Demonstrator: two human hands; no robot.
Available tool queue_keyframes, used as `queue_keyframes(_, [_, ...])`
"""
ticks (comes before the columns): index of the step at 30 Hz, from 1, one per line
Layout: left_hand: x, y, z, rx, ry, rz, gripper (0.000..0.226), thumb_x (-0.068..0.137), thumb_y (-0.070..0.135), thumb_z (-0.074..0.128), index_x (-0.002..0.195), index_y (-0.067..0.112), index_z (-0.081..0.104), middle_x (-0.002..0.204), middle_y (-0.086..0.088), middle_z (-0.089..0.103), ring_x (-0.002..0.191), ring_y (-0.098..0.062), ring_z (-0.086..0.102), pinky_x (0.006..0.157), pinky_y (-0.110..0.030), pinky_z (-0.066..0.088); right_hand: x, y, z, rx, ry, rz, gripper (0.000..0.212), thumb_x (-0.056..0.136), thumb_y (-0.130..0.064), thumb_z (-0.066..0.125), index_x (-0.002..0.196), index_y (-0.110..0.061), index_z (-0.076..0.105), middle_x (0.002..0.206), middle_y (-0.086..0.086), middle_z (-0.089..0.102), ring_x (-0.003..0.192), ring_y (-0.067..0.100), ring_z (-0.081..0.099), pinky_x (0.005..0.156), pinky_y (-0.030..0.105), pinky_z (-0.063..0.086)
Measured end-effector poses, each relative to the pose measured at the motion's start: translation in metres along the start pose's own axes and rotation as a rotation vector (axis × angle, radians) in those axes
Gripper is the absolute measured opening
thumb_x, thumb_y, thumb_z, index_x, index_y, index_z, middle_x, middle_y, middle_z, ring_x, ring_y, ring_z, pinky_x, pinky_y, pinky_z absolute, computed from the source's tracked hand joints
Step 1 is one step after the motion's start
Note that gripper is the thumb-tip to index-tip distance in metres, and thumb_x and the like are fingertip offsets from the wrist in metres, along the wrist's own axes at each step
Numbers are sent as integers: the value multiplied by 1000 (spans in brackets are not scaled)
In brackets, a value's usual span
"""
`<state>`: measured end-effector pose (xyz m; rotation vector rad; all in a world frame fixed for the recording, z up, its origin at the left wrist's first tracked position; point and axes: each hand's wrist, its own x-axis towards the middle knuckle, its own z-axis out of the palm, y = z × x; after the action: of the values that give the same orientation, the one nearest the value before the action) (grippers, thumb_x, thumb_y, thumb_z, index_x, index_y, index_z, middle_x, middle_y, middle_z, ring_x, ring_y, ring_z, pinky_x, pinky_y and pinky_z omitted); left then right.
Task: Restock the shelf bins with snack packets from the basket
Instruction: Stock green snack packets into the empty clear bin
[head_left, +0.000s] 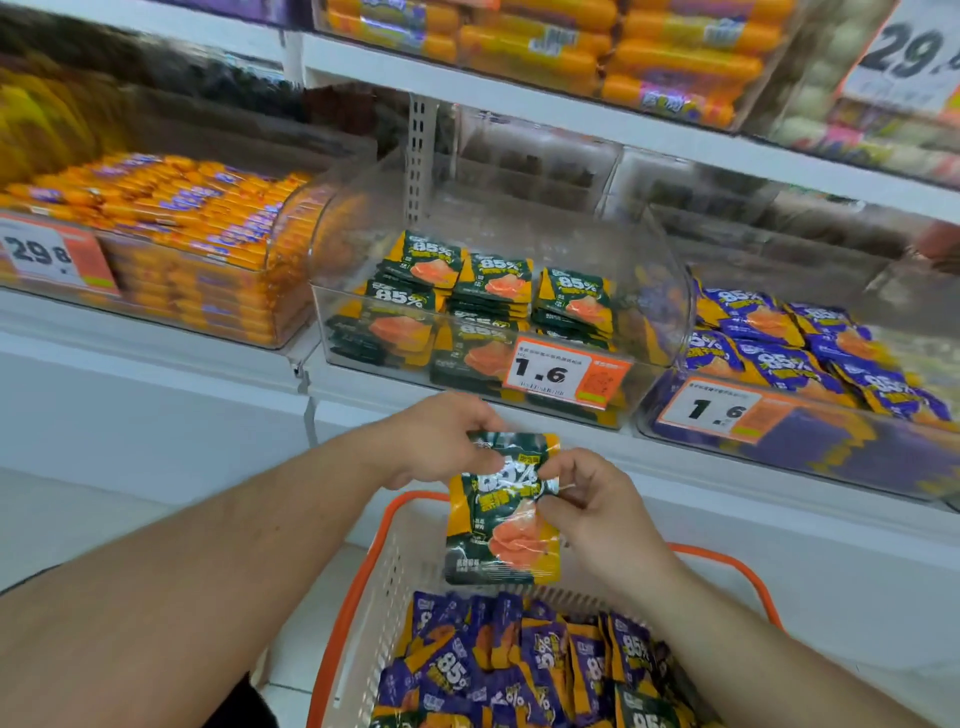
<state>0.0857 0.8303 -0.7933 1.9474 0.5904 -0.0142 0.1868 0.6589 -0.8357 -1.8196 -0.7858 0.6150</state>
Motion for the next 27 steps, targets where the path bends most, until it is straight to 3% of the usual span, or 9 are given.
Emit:
queue_keyframes(3, [-7,12,-12,-127,56,81,16,87,10,72,93,24,67,104,13,65,86,2,60,64,-14,48,0,-18,1,-9,46,-84,29,85,-5,73,90,-31,60,86,-14,58,71,6,52,67,25,41])
queue_keyframes(6, [-17,26,-26,-203,205,200,14,83,11,75,87,23,70,95,7,71,82,-7,66,73,-24,52,4,-45,0,-54,66,-167,32,84,-9,75,90,-34,56,66,-23,49,64,-2,44,64,20,37])
queue_keyframes(10, [-27,41,-53,-534,648,333,17,89,10,66,76,21,66,73,-1,66,63,-14,62,61,-32,54,20,-105,-8,57,160,-319,40,86,6,68,95,-29,51,71,6,53,57,11,64,56,35,57])
queue_keyframes(13, [-29,33,-71,-231,954,330,24,84,8,62,73,30,62,69,13,63,67,-12,61,73,-41,57,57,-143,-20,18,240,-339,58,85,4,70,122,-34,46,103,-2,69,78,5,70,64,27,58])
queue_keyframes(16, [-31,32,-69,47,914,326,36,81,5,63,82,40,58,88,25,61,88,-11,64,87,-33,50,99,-164,-21,-3,201,-182,91,85,4,71,151,-39,25,145,-6,46,88,9,62,58,15,53])
queue_keyframes(18, [-25,28,-65,236,880,275,35,82,11,65,104,38,65,111,15,65,112,-17,58,96,-32,38,126,-164,-14,-81,146,-39,95,86,4,69,155,-36,18,143,-3,40,79,9,52,48,11,45])
queue_keyframes(20, [-16,20,-63,393,849,177,38,84,19,64,120,31,63,124,8,63,123,-17,49,101,-34,28,149,-157,-6,-127,79,68,98,84,5,71,155,-36,18,149,9,39,87,20,55,54,23,53])
queue_keyframes(25, [-7,10,-57,424,847,151,35,84,20,60,118,31,63,127,12,58,127,-11,39,100,-31,19,166,-140,7,-371,-20,145,84,80,1,75,147,-32,35,110,7,56,76,21,58,60,31,50])
queue_keyframes(27, [-6,12,-57,428,847,151,35,85,20,58,118,30,63,127,12,57,128,-11,38,101,-32,18,167,-137,8,-532,-96,166,75,82,-6,75,142,-37,41,117,3,54,80,22,60,73,38,54])
